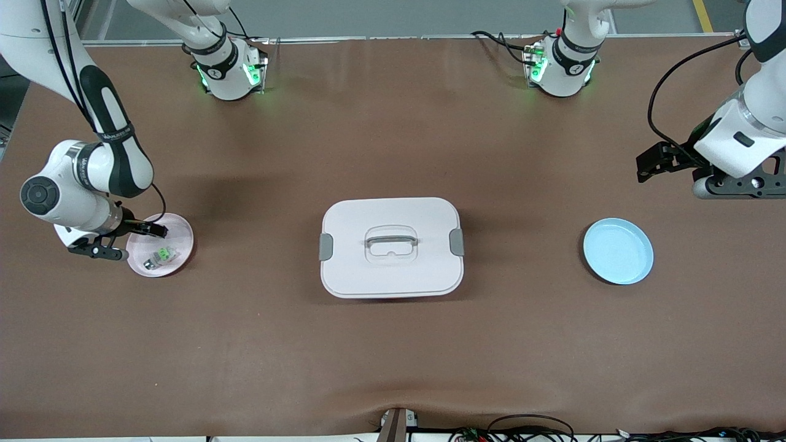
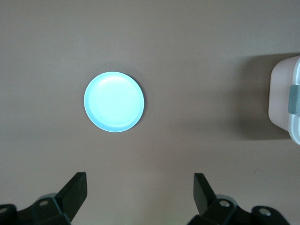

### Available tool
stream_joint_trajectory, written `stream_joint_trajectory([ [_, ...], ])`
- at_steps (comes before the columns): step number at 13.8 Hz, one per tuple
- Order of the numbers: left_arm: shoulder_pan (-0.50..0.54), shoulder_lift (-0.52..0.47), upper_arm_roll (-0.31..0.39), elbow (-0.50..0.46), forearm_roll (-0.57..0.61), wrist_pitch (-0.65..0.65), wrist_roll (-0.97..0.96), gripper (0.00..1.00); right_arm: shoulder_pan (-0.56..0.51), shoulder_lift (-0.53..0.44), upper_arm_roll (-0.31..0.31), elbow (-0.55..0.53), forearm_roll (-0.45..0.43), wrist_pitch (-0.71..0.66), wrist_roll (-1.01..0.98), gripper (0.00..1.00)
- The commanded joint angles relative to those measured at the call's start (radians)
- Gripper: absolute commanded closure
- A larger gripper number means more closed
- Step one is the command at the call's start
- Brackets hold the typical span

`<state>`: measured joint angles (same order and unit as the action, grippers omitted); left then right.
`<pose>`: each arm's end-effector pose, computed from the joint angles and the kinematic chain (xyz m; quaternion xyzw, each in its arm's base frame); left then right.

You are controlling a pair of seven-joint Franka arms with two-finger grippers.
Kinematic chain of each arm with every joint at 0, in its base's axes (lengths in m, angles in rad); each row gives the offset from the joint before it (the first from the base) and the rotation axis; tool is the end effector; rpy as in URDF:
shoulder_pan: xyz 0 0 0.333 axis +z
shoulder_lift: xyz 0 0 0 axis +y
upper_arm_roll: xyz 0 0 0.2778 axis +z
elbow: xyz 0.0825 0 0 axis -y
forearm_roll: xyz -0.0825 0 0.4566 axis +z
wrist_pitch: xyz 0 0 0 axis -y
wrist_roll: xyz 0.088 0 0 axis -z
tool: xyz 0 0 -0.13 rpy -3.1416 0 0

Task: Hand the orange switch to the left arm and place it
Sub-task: 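Lower the right gripper and grasp the orange-and-black switch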

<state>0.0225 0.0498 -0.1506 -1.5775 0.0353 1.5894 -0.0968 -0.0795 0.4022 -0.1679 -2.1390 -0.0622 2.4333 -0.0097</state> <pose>0.6352 -0.0756 0.5301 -0.9996 0.0163 0.0170 0.0159 0.5655 -0.1524 0.0911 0.9933 -0.0889 -0.0580 0.0449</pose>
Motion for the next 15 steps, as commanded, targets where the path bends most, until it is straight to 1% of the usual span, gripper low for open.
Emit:
stream_joint_trajectory([
  [1, -0.003, 0.007, -0.003, 0.017, 0.017, 0.0, -0.009, 0.0, -0.005, 0.001, 0.007, -0.015, 0.016, 0.016, 0.005, 0.0],
  [15, -0.004, 0.008, -0.003, 0.017, 0.017, 0.0, -0.009, 0.0, -0.011, 0.003, 0.005, -0.039, 0.015, 0.003, -0.007, 0.0],
])
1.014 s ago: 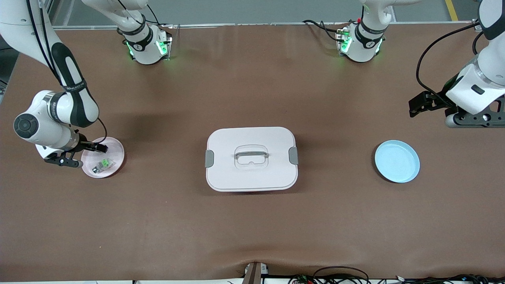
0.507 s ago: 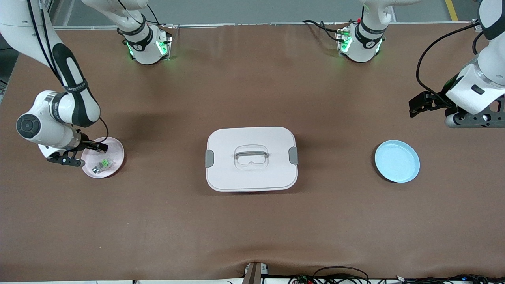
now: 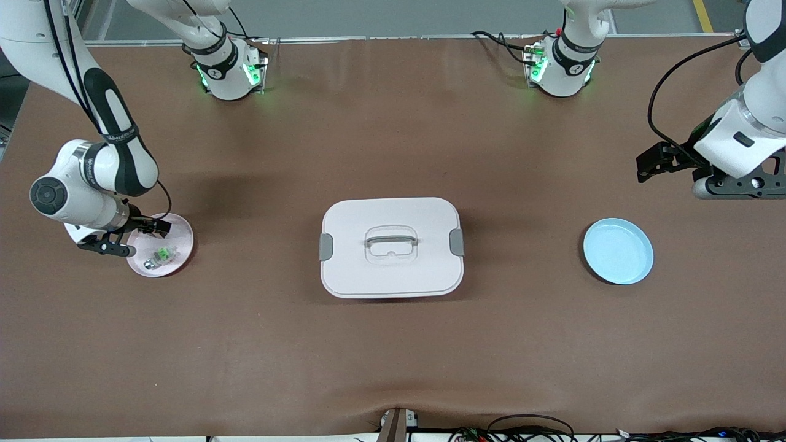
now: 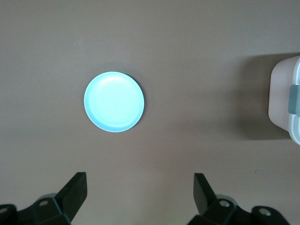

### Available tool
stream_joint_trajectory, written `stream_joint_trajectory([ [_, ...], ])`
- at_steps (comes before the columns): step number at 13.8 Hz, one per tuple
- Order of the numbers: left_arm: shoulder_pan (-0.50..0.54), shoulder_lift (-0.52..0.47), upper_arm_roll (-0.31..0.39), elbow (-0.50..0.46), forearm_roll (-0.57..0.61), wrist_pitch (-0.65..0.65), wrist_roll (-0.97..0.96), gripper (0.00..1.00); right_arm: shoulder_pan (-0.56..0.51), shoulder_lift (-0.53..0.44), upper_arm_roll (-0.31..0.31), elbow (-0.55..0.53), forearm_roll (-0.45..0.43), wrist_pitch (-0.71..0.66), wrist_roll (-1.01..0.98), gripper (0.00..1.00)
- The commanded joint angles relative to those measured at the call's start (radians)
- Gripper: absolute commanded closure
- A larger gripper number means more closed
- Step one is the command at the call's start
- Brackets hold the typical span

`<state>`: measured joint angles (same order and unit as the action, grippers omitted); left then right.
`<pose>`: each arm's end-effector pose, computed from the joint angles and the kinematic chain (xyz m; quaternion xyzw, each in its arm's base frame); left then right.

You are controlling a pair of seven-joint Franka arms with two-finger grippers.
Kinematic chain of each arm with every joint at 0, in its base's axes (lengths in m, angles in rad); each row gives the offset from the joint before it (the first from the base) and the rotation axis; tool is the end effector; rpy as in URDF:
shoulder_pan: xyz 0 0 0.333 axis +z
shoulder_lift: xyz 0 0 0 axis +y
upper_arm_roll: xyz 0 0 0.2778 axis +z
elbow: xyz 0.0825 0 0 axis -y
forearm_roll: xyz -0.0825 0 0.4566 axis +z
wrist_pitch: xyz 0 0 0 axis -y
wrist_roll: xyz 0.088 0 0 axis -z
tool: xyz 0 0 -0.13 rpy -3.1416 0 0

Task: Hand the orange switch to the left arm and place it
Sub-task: 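Lower the right gripper and grasp the orange-and-black switch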

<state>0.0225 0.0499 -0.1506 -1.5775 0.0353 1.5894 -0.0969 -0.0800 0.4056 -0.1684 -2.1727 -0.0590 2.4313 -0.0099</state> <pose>0.6352 -0.0756 0.5300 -0.9996 0.0162 0.0170 0.0159 0.5485 -0.1499 0.0758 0.9920 -0.0907 -0.0772 0.0415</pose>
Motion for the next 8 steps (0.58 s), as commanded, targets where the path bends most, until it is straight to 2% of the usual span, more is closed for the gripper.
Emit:
stream_joint_trajectory([
  [1, -0.004, 0.007, -0.003, 0.017, 0.017, 0.0, -0.009, 0.0, -0.01, 0.001, 0.006, -0.006, 0.011, 0.006, -0.007, 0.0],
  [8, -0.004, 0.008, -0.003, 0.017, 0.017, 0.0, -0.009, 0.0, -0.01, 0.013, 0.004, -0.002, 0.008, 0.02, -0.009, 0.0],
])
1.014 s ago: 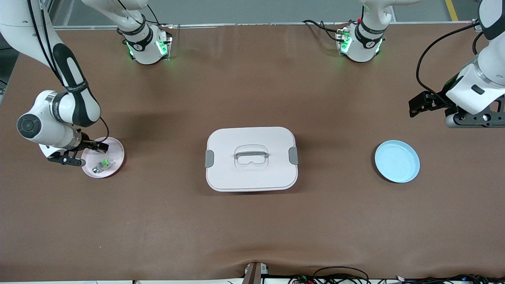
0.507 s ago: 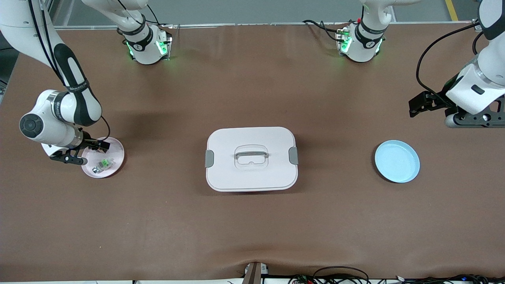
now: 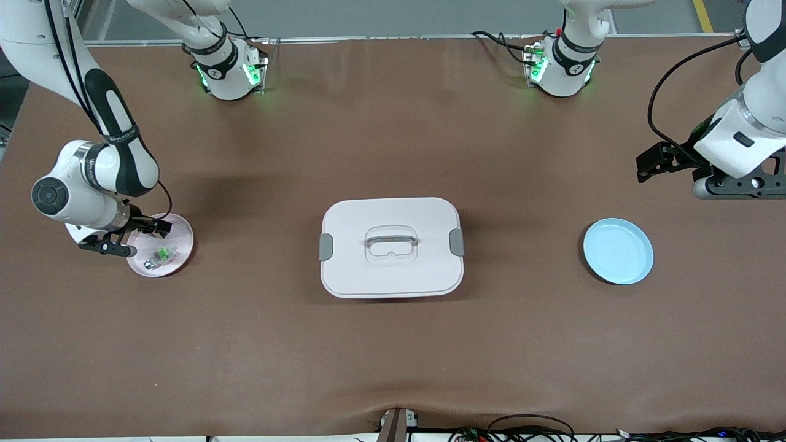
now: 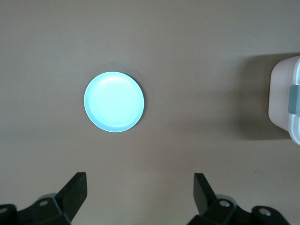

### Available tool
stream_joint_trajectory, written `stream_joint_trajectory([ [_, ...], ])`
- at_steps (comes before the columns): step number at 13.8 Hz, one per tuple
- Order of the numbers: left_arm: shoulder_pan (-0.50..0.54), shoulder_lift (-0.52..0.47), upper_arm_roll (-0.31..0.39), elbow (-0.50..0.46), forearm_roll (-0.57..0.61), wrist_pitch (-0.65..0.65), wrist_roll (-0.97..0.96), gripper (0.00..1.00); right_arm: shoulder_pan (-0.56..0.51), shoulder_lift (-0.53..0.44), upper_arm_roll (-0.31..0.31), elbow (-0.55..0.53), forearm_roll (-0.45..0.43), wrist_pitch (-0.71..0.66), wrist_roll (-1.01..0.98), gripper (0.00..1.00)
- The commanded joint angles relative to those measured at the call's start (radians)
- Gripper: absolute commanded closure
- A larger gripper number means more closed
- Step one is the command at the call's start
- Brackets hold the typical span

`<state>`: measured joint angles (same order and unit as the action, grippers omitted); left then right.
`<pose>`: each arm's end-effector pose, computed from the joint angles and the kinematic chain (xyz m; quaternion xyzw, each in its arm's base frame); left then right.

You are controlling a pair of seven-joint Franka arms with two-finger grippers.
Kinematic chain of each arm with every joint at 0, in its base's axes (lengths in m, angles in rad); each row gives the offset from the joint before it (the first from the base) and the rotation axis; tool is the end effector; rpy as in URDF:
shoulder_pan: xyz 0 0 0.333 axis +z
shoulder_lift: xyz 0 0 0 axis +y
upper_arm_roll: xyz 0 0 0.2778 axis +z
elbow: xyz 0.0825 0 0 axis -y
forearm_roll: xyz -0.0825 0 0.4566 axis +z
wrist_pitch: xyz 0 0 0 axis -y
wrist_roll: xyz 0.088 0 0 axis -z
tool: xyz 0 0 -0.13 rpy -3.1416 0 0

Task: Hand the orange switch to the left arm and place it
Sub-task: 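Lower the right gripper and grasp the orange-and-black switch, then lift the switch with the right gripper while the left gripper approaches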

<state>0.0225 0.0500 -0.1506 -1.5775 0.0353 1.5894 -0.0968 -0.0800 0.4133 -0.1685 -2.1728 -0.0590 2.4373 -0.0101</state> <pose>0.6352 -0.0756 0.5300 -0.9996 0.0163 0.0171 0.0159 0.5473 -0.1499 0.0719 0.9920 -0.0903 -0.0781 0.0418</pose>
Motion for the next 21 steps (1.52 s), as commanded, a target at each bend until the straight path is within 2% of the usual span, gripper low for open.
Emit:
stream_joint_trajectory([
  [1, -0.004, 0.008, -0.004, 0.017, 0.017, 0.0, -0.009, 0.0, -0.01, 0.005, 0.004, -0.002, 0.008, 0.016, -0.008, 0.0],
  [3, -0.004, 0.008, -0.003, 0.017, 0.017, 0.0, -0.009, 0.0, -0.01, 0.005, 0.004, -0.002, 0.008, 0.016, -0.008, 0.17],
  [5, -0.004, 0.008, -0.003, 0.017, 0.017, 0.0, -0.009, 0.0, -0.009, 0.005, 0.004, -0.002, 0.008, 0.014, -0.008, 0.29],
  [10, -0.004, 0.008, -0.004, 0.017, 0.017, 0.0, -0.009, 0.0, -0.003, 0.004, 0.004, 0.004, 0.004, 0.005, -0.01, 0.71],
  [12, -0.004, 0.008, -0.003, 0.017, 0.017, 0.0, -0.009, 0.0, -0.001, -0.007, 0.004, 0.007, 0.002, -0.014, -0.008, 0.74],
  [14, -0.004, 0.008, -0.003, 0.017, 0.017, 0.0, -0.009, 0.0, 0.003, -0.031, 0.006, 0.022, 0.001, -0.104, -0.008, 0.73],
  [18, -0.004, 0.008, -0.003, 0.017, 0.017, 0.0, -0.009, 0.0, 0.017, -0.122, 0.012, 0.115, 0.008, -0.422, -0.007, 0.73],
  [21, -0.003, 0.008, -0.003, 0.017, 0.018, 0.0, -0.009, 0.0, 0.074, -0.143, 0.014, 0.282, 0.031, -0.741, 0.012, 0.73],
])
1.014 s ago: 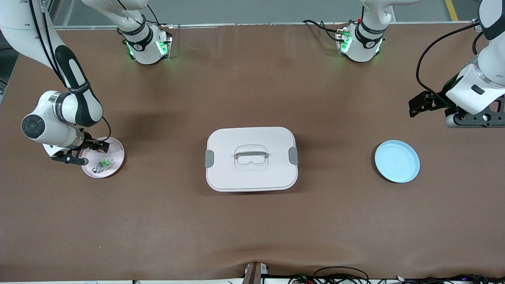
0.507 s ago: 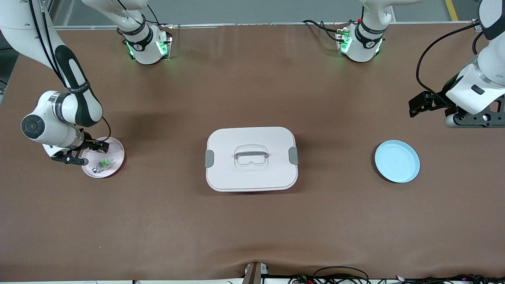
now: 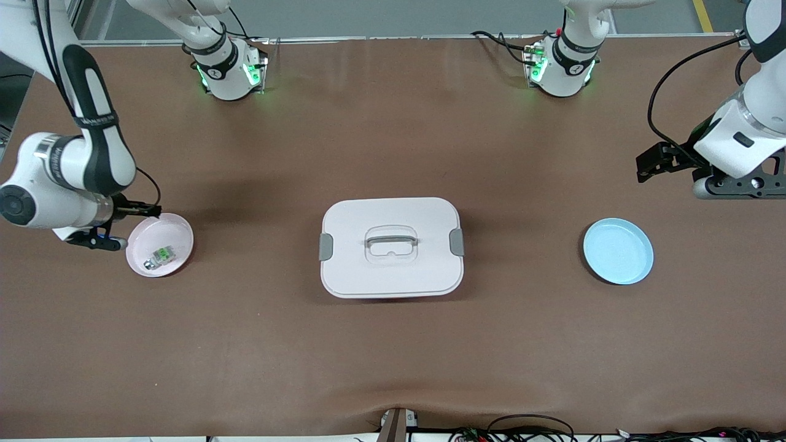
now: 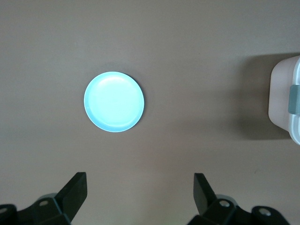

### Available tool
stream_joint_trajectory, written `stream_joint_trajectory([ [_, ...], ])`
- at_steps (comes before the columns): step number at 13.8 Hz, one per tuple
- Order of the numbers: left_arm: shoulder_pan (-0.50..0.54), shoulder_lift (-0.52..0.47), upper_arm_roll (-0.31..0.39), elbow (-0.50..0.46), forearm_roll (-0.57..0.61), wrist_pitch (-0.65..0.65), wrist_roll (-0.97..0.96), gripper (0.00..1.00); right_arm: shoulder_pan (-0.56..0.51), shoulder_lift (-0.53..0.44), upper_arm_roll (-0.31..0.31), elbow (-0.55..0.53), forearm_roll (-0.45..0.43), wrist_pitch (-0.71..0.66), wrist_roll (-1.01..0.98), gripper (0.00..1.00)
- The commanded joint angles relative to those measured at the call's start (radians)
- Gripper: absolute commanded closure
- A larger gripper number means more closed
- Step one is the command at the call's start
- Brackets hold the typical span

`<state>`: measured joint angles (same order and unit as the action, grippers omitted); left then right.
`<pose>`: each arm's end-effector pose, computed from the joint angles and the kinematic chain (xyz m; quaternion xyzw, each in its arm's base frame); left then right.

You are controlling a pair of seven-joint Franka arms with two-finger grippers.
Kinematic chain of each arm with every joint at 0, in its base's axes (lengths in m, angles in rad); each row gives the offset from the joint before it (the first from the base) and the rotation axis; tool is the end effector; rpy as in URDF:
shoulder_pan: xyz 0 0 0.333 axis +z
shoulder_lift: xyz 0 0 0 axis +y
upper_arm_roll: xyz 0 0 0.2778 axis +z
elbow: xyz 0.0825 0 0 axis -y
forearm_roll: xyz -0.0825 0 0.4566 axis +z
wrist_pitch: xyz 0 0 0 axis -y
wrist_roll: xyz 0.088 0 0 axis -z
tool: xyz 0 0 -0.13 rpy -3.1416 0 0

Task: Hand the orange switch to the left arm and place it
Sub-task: 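Lift the switch with the right gripper while the left gripper approaches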

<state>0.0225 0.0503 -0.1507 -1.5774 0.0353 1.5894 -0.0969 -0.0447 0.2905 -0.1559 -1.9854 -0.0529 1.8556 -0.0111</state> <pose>0.6353 -0.0757 0.5298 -0.9996 0.0163 0.0172 0.0159 0.5744 -0.1248 0.1903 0.9739 -0.0814 -0.2107 0.0236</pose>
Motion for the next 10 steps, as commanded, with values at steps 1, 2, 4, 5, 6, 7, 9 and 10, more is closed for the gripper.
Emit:
stream_joint_trajectory([
  [1, -0.003, 0.006, -0.003, 0.017, 0.018, 0.0, -0.009, 0.0, 0.052, -0.028, 0.001, 0.158, 0.039, -0.252, 0.045, 0.73],
  [2, -0.003, 0.008, -0.003, 0.017, 0.018, 0.0, -0.009, 0.0, 0.077, -0.037, 0.003, 0.215, 0.041, -0.341, 0.1, 0.73],
  [4, -0.003, 0.006, -0.004, 0.017, 0.018, 0.0, -0.009, 0.0, 0.161, -0.072, 0.006, 0.289, 0.057, -0.467, 0.245, 0.73],
  [5, -0.003, 0.006, -0.004, 0.017, 0.018, 0.0, -0.009, 0.0, 0.202, -0.092, 0.006, 0.31, 0.083, -0.499, 0.32, 0.73],
  [6, -0.003, 0.006, -0.003, 0.017, 0.018, 0.0, -0.009, 0.0, 0.244, -0.103, 0.006, 0.333, 0.114, -0.527, 0.394, 0.74],
  [7, -0.003, 0.006, -0.003, 0.017, 0.017, 0.0, -0.009, 0.0, 0.276, -0.103, 0.006, 0.367, 0.154, -0.556, 0.454, 0.74],
  [9, -0.004, 0.008, -0.004, 0.017, 0.017, 0.0, -0.009, 0.0, 0.342, -0.102, 0.006, 0.402, 0.24, -0.575, 0.586, 0.76],
  [10, -0.007, 0.008, -0.004, 0.017, 0.017, 0.0, -0.009, 0.0, 0.376, -0.102, 0.007, 0.421, 0.261, -0.576, 0.664, 0.75],
])
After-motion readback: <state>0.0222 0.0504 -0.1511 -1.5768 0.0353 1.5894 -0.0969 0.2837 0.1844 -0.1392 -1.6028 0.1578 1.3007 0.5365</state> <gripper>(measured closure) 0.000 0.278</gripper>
